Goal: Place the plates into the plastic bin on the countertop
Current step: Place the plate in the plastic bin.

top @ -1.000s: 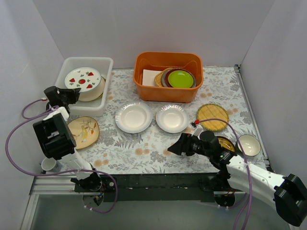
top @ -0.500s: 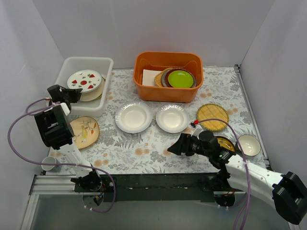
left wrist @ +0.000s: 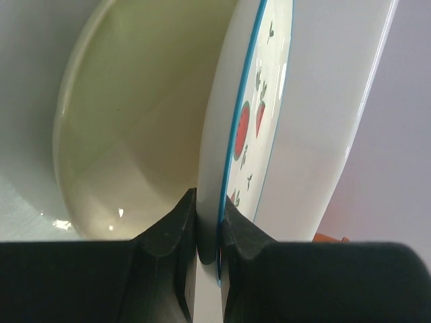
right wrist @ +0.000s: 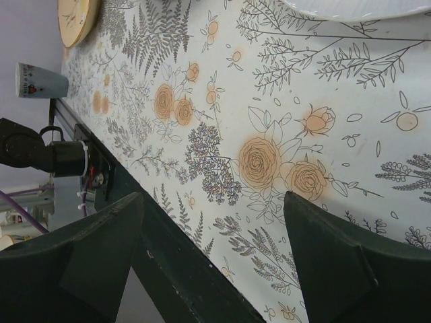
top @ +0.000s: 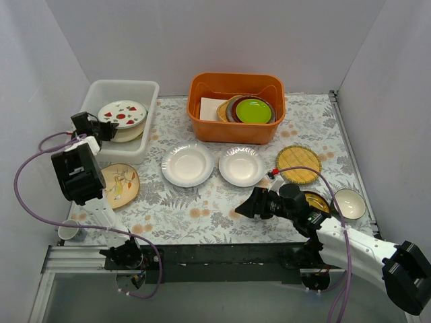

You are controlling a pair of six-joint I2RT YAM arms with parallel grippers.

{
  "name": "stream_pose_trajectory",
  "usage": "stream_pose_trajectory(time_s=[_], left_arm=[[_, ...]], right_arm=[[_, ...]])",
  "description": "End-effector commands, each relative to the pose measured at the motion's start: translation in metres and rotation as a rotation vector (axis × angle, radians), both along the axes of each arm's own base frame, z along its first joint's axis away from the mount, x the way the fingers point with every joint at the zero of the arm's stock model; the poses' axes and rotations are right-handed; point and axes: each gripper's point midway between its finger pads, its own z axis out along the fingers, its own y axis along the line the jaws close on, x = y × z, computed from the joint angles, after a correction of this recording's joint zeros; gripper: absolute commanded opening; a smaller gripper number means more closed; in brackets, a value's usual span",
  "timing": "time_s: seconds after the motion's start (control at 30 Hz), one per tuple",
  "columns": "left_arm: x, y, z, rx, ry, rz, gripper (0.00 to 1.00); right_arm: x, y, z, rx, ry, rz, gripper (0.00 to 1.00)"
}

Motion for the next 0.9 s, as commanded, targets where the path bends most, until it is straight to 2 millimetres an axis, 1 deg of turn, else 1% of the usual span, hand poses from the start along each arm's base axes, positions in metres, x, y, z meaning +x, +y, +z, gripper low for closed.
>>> stream_pose_trajectory(time_s=[0.0, 0.03, 0.07, 0.1, 0.17, 0.2, 0.23, 0.3, 0.43, 0.57, 0.63, 0.67, 0.7, 0.73, 0.77, 0.83, 0.87], left_arm=[[0.025, 0.001, 0.055, 0.096, -0.105, -0.037, 0.04], [0.027, 0.002, 0.057, 0.102, -0.101, -0.034, 0.06], [0.027, 0.001, 0.053, 0.100, -0.087, -0.038, 0.08], [0.028, 0.000, 0.052, 0.103, -0.079, -0.041, 0.13], [0.029, 0.000, 0.051, 0.103, -0.061, -0.048, 0.18], [0.032, -0.001, 0.048, 0.112, -0.057, -0.060, 0.24], [0.030, -0.004, 0.042, 0.105, -0.025, -0.072, 0.26], [0.030, -0.007, 0.035, 0.092, 0.020, -0.084, 0.29], [0.024, -0.011, 0.022, 0.070, 0.072, -0.090, 0.38], [0.016, -0.015, 0.011, 0.065, 0.136, -0.091, 0.44], [0.015, -0.013, 0.012, 0.072, 0.151, -0.080, 0.45], [0.009, -0.012, 0.008, 0.066, 0.189, -0.069, 0.49], [0.007, -0.006, 0.005, 0.078, 0.215, -0.038, 0.52], [0.008, -0.004, 0.010, 0.084, 0.219, -0.028, 0.54], [0.005, -0.002, 0.011, 0.081, 0.234, -0.016, 0.56], [0.004, -0.001, 0.016, 0.083, 0.235, -0.001, 0.58], [0.005, 0.000, 0.020, 0.084, 0.231, 0.001, 0.61]], right_arm=[[0.003, 0.005, 0.010, 0.028, -0.037, 0.006, 0.92], [0.003, 0.005, 0.011, 0.028, -0.038, 0.007, 0.92], [0.004, 0.005, 0.012, 0.031, -0.041, 0.007, 0.93], [0.003, 0.005, 0.012, 0.031, -0.042, 0.007, 0.92], [0.004, 0.004, 0.013, 0.033, -0.044, 0.005, 0.92], [0.004, 0.004, 0.013, 0.031, -0.044, 0.002, 0.92], [0.004, 0.004, 0.013, 0.032, -0.045, 0.003, 0.92], [0.004, 0.004, 0.013, 0.032, -0.047, 0.000, 0.93], [0.004, 0.004, 0.014, 0.033, -0.048, 0.000, 0.93], [0.005, 0.004, 0.018, 0.038, -0.059, 0.000, 0.93], [0.005, 0.004, 0.020, 0.041, -0.062, 0.000, 0.93], [0.005, 0.004, 0.020, 0.042, -0.064, -0.003, 0.93], [0.005, 0.004, 0.021, 0.043, -0.065, -0.002, 0.93], [0.005, 0.003, 0.021, 0.044, -0.066, -0.003, 0.93], [0.005, 0.003, 0.023, 0.046, -0.069, -0.003, 0.93], [0.005, 0.003, 0.024, 0.049, -0.072, -0.005, 0.93], [0.005, 0.003, 0.025, 0.050, -0.076, -0.006, 0.93]])
